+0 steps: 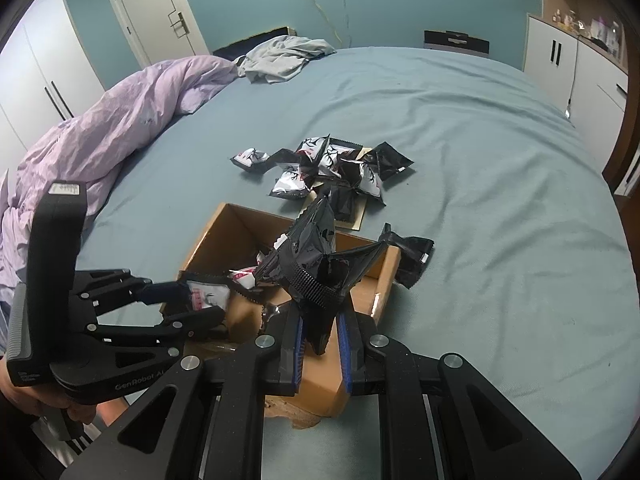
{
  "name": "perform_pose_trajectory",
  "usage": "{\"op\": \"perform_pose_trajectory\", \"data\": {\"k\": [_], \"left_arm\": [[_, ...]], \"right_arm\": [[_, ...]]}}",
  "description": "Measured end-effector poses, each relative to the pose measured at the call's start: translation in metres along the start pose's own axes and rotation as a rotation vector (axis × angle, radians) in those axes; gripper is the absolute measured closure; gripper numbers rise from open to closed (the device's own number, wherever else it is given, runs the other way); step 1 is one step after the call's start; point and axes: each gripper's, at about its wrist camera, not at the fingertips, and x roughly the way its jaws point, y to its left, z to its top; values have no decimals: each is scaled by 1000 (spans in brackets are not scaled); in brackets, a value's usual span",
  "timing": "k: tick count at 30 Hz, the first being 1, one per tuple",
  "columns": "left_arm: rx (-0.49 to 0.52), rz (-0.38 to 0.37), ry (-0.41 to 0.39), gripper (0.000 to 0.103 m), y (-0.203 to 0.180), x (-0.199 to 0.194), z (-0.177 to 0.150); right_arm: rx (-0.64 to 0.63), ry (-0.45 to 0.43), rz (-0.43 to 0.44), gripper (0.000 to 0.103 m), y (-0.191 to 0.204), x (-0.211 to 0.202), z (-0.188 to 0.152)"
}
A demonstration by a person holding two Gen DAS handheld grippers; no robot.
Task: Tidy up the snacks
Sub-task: 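Lower both held packets into the cardboard box and open both grippers, then grasp a black packet lying beside the pile with the right gripper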
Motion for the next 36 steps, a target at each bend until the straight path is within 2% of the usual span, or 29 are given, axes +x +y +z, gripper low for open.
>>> {"op": "perform_pose_trajectory", "data": {"k": [5,7,10,14,16,19,21,25,29,33,35,36], "left_arm": [[-59,-25,-118,21,8,-31,11],[-84,-7,-186,20,14,-46,14],[-104,76,-256,18,25,-62,19],[-185,154,-331,18,48,-71,20],[-223,168,-331,18,58,-68,21],[-248,178,-291,18,67,-59,21],[-255,189,-283,18,68,-55,20],[-251,209,-285,18,69,-55,20],[-246,215,-298,18,68,-58,19],[-209,243,-310,18,62,-62,21],[-200,233,-314,18,60,-64,21],[-197,226,-313,18,60,-65,21]], "right_arm": [[-10,0,14,91,3,1,-3],[-12,15,29,91,4,5,-3],[-36,50,46,91,10,13,-5],[-147,116,-7,91,29,29,-11],[-205,134,-27,91,40,36,-14],[-250,149,-43,88,51,43,-17],[-285,155,-87,87,60,48,-20],[-266,180,-75,83,61,53,-20],[-194,108,-60,71,53,39,-10],[-163,-18,-5,37,50,9,-7],[-152,-100,17,32,47,-10,-3],[-147,-140,17,26,44,-19,-2]]}}
